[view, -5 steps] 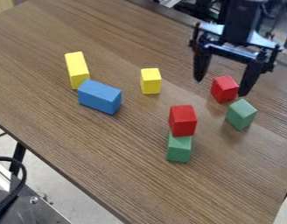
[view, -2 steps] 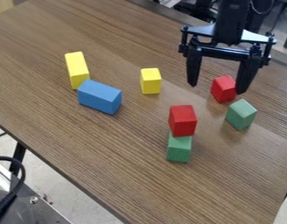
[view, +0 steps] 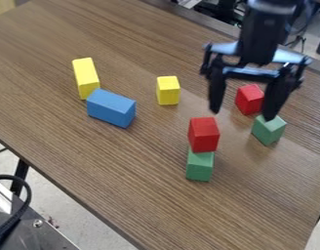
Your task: Remove the red block from the green block and put it on the table
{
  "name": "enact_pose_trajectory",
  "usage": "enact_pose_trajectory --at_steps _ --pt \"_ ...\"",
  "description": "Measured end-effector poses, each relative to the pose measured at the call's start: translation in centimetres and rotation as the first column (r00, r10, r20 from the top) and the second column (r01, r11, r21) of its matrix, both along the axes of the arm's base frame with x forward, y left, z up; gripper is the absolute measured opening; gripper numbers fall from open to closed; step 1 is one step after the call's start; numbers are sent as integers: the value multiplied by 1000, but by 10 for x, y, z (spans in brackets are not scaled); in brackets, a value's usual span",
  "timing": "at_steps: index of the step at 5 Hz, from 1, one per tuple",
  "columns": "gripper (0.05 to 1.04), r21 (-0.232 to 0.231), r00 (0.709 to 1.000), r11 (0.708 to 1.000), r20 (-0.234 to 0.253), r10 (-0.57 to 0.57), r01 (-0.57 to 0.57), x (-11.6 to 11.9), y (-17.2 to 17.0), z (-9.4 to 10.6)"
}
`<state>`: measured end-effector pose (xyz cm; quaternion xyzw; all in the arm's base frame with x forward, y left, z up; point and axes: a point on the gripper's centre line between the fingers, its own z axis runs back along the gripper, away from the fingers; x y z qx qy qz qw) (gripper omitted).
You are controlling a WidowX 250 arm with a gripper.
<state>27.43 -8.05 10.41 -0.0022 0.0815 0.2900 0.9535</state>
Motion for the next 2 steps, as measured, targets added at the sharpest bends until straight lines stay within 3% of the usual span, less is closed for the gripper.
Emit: enact_pose_trajectory --at_steps 1,2 --pt "999 40 998 999 61 0 -2 0 12 0" --pt "999 63 996 997 79 48 -53 -14 28 -4"
